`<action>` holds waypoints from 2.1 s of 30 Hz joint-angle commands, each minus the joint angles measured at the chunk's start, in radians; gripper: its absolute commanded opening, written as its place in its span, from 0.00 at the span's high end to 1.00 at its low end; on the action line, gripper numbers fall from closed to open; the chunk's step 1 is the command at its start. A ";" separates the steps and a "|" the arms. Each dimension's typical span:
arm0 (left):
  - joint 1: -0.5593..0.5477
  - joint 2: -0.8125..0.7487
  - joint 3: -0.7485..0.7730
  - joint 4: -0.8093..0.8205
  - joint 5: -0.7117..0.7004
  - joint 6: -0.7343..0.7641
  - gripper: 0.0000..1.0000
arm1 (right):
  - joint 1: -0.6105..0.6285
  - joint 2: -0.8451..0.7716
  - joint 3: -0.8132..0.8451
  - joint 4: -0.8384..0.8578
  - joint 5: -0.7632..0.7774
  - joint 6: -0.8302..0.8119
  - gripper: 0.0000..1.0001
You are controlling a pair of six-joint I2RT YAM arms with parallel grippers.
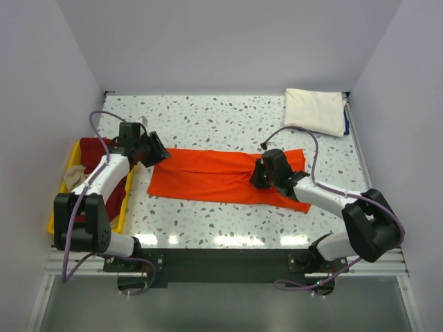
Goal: Fold and stack the t-shirts
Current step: Fold the tshirt
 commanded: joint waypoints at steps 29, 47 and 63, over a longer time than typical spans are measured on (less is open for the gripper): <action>-0.019 -0.028 -0.016 0.044 0.023 0.022 0.50 | -0.210 -0.185 -0.043 -0.280 0.131 -0.027 0.75; -0.204 0.031 -0.004 0.010 -0.124 -0.058 0.50 | -0.206 -0.304 -0.224 -0.271 0.049 0.062 0.75; -0.431 0.117 -0.188 -0.007 -0.576 -0.243 0.60 | -0.209 -0.183 -0.077 -0.315 0.094 0.062 0.74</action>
